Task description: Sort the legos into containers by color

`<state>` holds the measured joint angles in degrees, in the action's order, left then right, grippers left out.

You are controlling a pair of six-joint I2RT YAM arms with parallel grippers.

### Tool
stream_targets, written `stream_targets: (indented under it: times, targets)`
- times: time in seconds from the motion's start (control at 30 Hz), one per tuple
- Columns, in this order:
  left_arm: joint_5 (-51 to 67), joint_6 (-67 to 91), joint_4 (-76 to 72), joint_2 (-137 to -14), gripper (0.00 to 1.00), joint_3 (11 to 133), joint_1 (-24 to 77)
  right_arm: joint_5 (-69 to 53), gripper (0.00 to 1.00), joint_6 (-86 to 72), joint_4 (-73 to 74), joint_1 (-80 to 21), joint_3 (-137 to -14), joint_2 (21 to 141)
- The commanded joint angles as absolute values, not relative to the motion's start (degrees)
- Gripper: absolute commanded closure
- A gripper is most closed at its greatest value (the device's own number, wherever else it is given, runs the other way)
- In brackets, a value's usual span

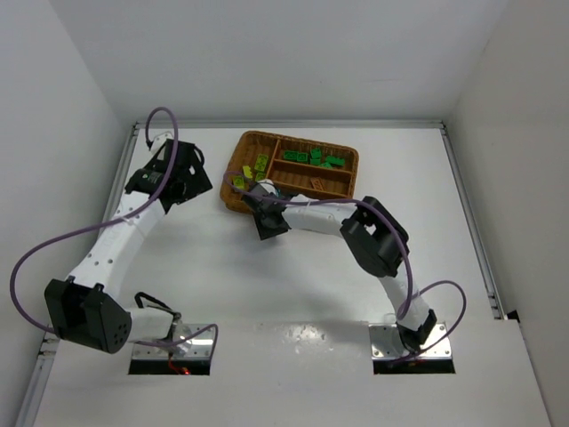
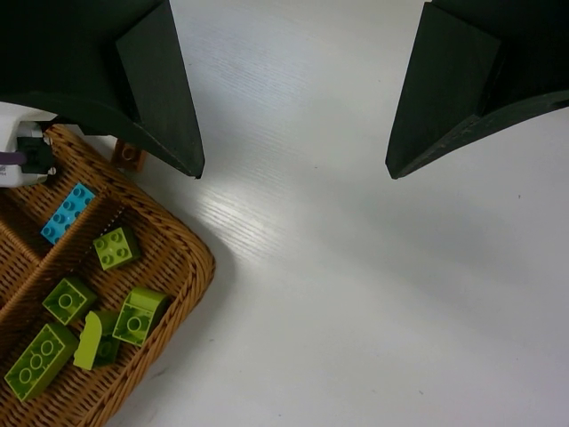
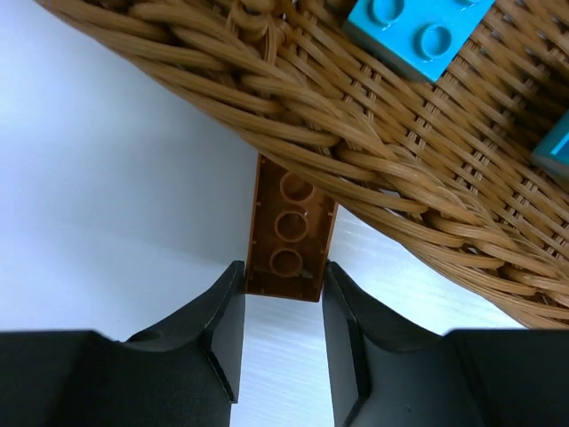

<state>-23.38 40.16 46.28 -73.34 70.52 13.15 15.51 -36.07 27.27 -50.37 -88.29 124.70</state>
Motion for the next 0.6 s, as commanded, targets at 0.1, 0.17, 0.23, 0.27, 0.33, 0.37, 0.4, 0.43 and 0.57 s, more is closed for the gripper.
stream_targets:
  times: [0.1, 0.17, 0.23, 0.27, 0.33, 0.37, 0.4, 0.43, 0.57]
  targets:
    - [-23.55, 39.81, 46.23, -70.84, 0.10, 70.58, 12.13, 16.79, 0.82, -35.33, 27.06, -50.98, -89.83, 119.46]
    - [-23.03, 39.81, 46.23, -70.84, 0.10, 70.58, 12.13, 18.53, 0.82, -34.81, 27.69, -50.98, -87.73, 115.77]
    - [-23.03, 39.29, 46.23, -70.84, 0.10, 70.58, 12.13, 20.03, 0.82, -34.80, 27.69, -50.98, -85.35, 109.09]
    - [-23.03, 39.29, 46.23, -70.84, 0.10, 70.58, 11.61, 21.95, 0.81, -34.80, 27.08, -50.98, -82.91, 106.98]
    - [-22.42, 39.29, 46.23, -70.84, 0.10, 70.58, 11.60, 24.33, 0.79, -36.29, 26.11, -48.71, -79.13, 101.81]
    - [-22.41, 38.77, 45.53, -70.84, 0.10, 70.58, 11.60, 26.00, 0.78, -36.30, 25.06, -47.73, -78.06, 100.65]
    - [-21.63, 38.76, 45.53, -71.45, 0.10, 70.58, 11.60, 26.02, 0.78, -36.30, 24.53, -46.59, -77.26, 99.94]
    - [-20.93, 38.76, 45.53, -71.46, 0.10, 70.58, 11.60, 26.02, 0.78, -36.30, 24.52, -44.06, -77.26, 99.93]
    - [-19.69, 38.76, 45.01, -72.68, 0.10, 70.58, 11.60, 26.02, 0.78, -36.83, 26.89, -38.87, -82.17, 103.70]
